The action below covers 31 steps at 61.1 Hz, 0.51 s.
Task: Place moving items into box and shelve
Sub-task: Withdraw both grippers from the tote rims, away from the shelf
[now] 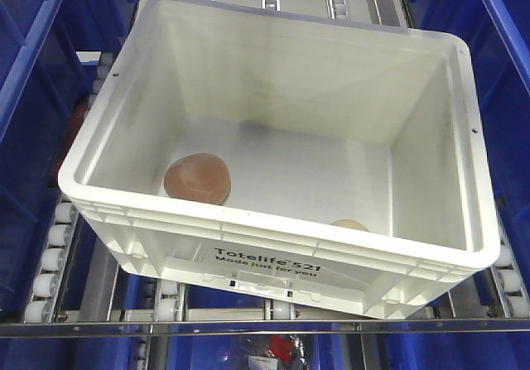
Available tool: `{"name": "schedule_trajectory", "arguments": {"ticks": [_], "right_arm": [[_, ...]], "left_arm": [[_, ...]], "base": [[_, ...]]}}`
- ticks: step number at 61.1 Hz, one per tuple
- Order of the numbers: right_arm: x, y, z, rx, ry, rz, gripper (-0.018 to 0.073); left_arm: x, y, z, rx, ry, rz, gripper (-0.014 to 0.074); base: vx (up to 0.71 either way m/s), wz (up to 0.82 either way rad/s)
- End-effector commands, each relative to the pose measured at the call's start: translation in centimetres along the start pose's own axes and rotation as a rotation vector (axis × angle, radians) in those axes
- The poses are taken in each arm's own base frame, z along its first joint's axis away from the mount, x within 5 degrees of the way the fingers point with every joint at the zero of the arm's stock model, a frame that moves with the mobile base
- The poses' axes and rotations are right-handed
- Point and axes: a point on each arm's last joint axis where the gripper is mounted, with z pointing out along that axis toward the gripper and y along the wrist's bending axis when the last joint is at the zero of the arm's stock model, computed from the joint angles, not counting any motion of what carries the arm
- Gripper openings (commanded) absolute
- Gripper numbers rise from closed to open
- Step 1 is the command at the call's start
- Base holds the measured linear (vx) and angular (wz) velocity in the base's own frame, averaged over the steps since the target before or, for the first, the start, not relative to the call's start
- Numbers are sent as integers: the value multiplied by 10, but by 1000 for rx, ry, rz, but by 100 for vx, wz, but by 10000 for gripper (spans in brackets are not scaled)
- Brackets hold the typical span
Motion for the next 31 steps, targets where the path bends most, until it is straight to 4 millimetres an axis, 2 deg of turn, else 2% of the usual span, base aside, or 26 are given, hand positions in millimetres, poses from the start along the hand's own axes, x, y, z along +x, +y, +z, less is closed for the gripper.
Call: {"name": "schedule_trajectory", "arguments": {"ticks": [1, 23, 31], "right_arm": [[-11, -2, -4, 14, -77, -3, -15], [-11, -2, -4, 14, -78, -3, -15], [-3, -4, -1, 68, -131, -11, -15]], "left_arm": [[1, -1, -1, 13, -72, -17, -22], [1, -1, -1, 13, -72, -17, -22], [1, -1, -1, 13, -72, -17, -22]], "base": [[0, 0], [0, 0], [0, 0]]}}
